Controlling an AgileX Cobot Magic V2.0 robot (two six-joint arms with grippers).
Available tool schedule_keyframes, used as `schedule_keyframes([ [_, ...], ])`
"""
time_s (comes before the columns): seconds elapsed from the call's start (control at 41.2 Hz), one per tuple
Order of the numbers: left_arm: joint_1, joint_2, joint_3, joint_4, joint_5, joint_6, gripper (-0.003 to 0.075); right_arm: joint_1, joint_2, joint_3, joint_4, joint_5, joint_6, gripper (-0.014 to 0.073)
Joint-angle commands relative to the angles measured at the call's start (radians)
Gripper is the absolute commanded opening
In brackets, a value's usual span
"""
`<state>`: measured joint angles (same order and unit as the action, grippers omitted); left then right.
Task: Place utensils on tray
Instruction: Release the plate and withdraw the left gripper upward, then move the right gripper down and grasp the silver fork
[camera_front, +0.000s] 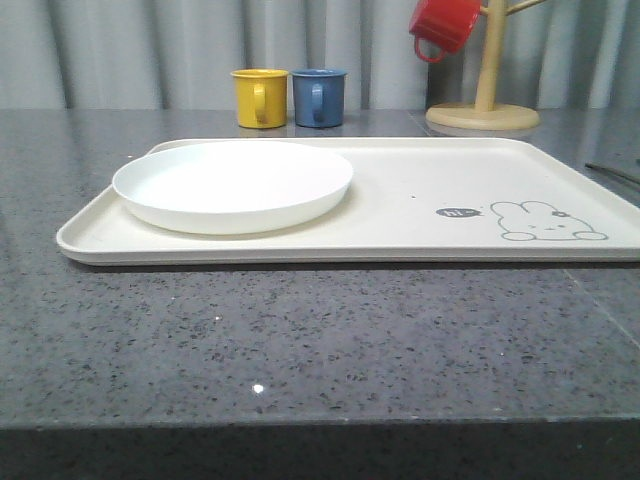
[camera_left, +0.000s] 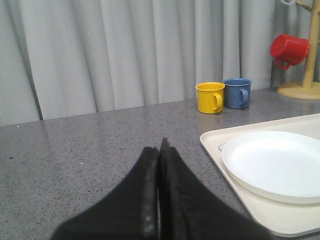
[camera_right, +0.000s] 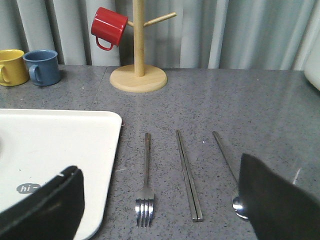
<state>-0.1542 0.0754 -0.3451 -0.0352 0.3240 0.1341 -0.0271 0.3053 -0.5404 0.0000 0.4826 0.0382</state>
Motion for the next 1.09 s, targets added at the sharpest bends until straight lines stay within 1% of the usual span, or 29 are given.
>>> schedule_keyframes([
  [0.0,0.001,0.011,-0.025,-0.011,-0.071,-0.012,-0.0019,-0.006,0.015,-0.034,0.000,-0.079,-0.010,0.0646],
  [0.703,0.001,0.011,-0.023,-0.011,-0.071,-0.012,-0.0019,-0.006,0.015,-0.034,0.000,-0.090,-0.010,0.0643],
  [0.752,0.001,0.011,-0.023,-0.011,-0.071,-0.012,-0.0019,-0.006,0.015,-0.034,0.000,-0.082,-0.010,0.0623],
  [0.8,0.001,0.011,-0.023,-0.011,-0.071,-0.012,-0.0019,-0.006,0.020,-0.034,-0.006,-0.072,-0.010,0.0578],
  [0.873,0.001,0.011,-0.023,-0.011,-0.071,-0.012,-0.0019,-0.006,0.048,-0.034,-0.015,-0.066,-0.010,0.0464],
  [0.946,0.001,0.011,-0.023,-0.011,-0.071,-0.012,-0.0019,-0.006,0.101,-0.043,-0.015,-0.064,-0.010,0.0397],
  [1.067,0.001,0.011,-0.023,-0.011,-0.071,-0.012,-0.0019,-0.006,0.247,-0.108,-0.015,-0.006,-0.010,0.0395],
])
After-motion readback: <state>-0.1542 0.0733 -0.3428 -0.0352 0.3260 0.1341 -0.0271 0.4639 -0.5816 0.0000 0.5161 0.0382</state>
